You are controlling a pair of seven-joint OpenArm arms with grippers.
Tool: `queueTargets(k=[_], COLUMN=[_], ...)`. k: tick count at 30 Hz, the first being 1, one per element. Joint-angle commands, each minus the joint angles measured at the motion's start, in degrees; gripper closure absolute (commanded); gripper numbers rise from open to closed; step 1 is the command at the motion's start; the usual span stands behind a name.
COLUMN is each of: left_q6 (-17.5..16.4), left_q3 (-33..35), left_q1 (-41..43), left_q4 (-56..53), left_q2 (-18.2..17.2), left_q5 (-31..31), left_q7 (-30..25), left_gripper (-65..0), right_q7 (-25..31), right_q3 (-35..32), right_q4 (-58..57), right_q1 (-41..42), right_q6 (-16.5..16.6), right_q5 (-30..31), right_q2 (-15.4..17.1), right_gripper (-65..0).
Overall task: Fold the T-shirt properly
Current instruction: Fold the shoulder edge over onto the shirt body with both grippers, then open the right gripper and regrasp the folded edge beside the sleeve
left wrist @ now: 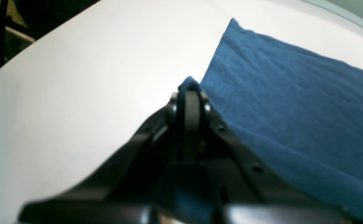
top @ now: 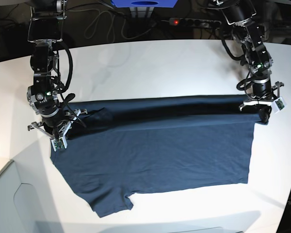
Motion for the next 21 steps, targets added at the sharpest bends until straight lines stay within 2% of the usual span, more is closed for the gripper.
queueTargets(k=[1,4,5,9,11,14,17,21], left_q6=[0.23,0.23,0.23,0.23,0.41,0.32,0.49,0.32], left_q3=[-0.16,-0.16,-0.16,-0.60,-0.60,-0.60,-1.13,-5.26], left_q1=[-0.89,-1.59,-1.59,-2.39,-2.39,-2.39,-1.86,-0.72], left_q4=[0.97,0.97,0.97,1.59,1.94,3.08,3.69,2.90], left_q2=[-0.87,-0.87,-0.87,-0.87,-0.87,-0.87,-0.87,-0.25], left_q5=[-0.02,-0.02,-0.02,-0.11,-0.11,-0.11,-0.11,-0.20], left_q7=[-1.68,-1.16,-0.01,5.61,5.79,5.70,5.70,6.23], left_gripper=[0.0,0.0,-2.1,-19.0,-25.2,-30.3,-31.0,-31.3], right_q7=[1.03,0.77,1.03,1.12,1.12,1.12,1.12,1.12], right_q3=[0.30,0.30,0.30,0.66,0.66,0.74,0.74,0.74], right_q4=[1.11,1.02,1.02,1.20,1.37,1.46,1.46,1.64], right_q1=[1.53,1.71,1.71,1.71,1.71,1.62,1.18,-0.84], right_q6=[1.62,3.56,3.64,3.64,3.64,3.64,3.64,3.64], right_q5=[-0.11,-0.20,-0.20,-0.20,-0.20,-0.28,-0.28,-0.28], right_q2=[0.45,0.45,0.45,0.45,0.45,0.53,0.71,0.88], right_gripper=[-9.8,-19.1,-22.3,-31.7,-32.3,-32.1,-32.1,-32.1])
